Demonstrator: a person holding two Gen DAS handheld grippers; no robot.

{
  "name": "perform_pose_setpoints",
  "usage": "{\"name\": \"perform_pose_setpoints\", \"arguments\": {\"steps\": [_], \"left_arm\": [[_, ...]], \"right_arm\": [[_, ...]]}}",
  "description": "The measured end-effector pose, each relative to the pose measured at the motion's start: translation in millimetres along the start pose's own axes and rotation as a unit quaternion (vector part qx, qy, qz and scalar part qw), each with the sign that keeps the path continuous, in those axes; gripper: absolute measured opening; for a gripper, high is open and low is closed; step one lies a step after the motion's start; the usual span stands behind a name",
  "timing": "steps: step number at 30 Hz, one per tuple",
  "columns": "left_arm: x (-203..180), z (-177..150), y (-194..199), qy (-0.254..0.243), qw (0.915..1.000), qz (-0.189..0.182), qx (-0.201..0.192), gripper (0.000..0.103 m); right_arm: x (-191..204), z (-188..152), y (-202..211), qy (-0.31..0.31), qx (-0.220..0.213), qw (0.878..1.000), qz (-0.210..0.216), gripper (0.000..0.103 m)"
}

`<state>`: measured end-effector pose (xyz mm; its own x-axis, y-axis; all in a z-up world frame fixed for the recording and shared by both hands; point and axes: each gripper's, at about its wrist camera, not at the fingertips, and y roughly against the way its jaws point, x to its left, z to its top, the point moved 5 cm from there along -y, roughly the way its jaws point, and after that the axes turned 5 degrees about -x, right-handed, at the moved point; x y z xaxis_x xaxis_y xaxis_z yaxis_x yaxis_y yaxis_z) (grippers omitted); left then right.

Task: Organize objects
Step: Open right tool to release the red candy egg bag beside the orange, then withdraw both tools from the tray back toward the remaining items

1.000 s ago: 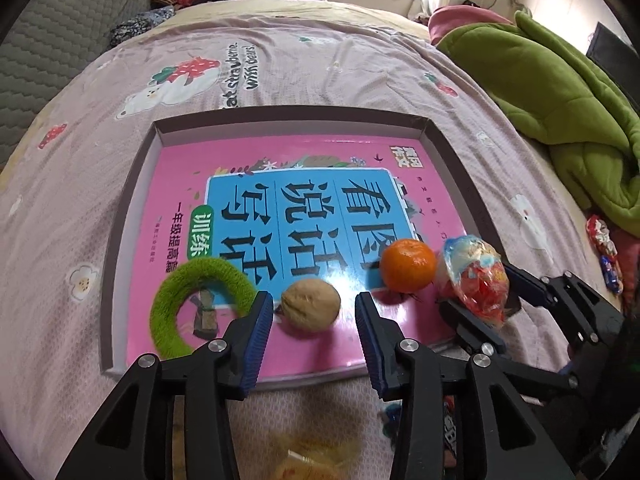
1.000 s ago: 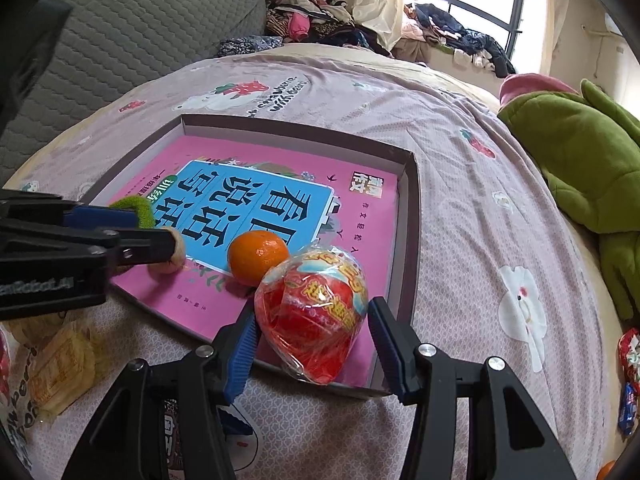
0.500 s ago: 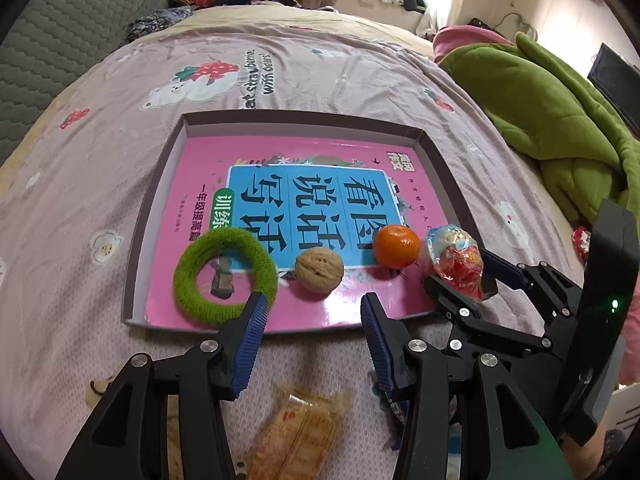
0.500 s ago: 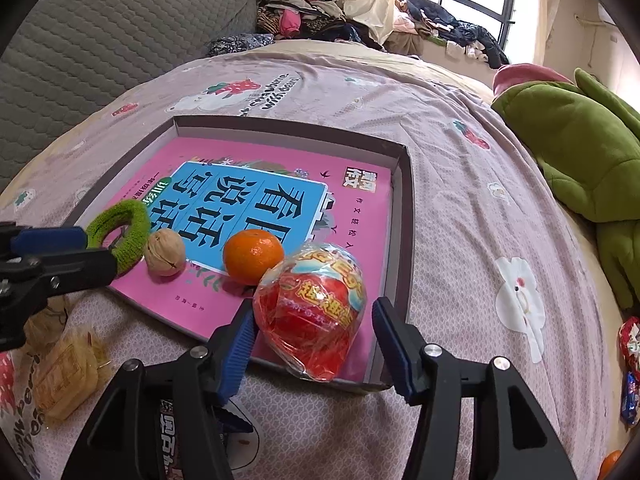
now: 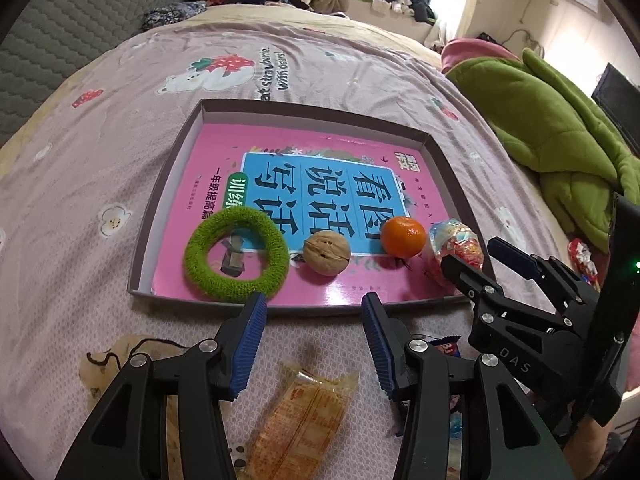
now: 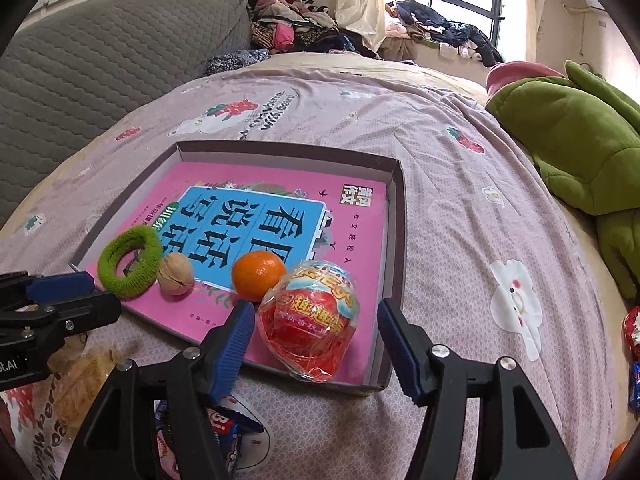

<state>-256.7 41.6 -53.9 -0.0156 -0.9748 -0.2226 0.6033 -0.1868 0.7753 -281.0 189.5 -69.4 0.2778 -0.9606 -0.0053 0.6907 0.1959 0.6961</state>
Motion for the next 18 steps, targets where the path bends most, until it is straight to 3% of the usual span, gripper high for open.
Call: {"name": "perform_pose_setpoints", "arguments": {"steps": [3,6,18], "left_arm": [[2,-2,4,0.001,1.0,0.001,-0.006,0.051],[3,-3,8,0.006,0.9999,-0.001,-0.011,0.059],[8,-7,25,0.012,0.9997,0.0,-0.022,0.062]], "right_arm": [[1,2,5,-0.004,-0.004,1.0,0.006,0.063],[3,4,9,-0.008,-0.008,1.0,0.014,0.064],[17,17,50,-0.012,-0.04,0.998,0.044,0.064]]}}
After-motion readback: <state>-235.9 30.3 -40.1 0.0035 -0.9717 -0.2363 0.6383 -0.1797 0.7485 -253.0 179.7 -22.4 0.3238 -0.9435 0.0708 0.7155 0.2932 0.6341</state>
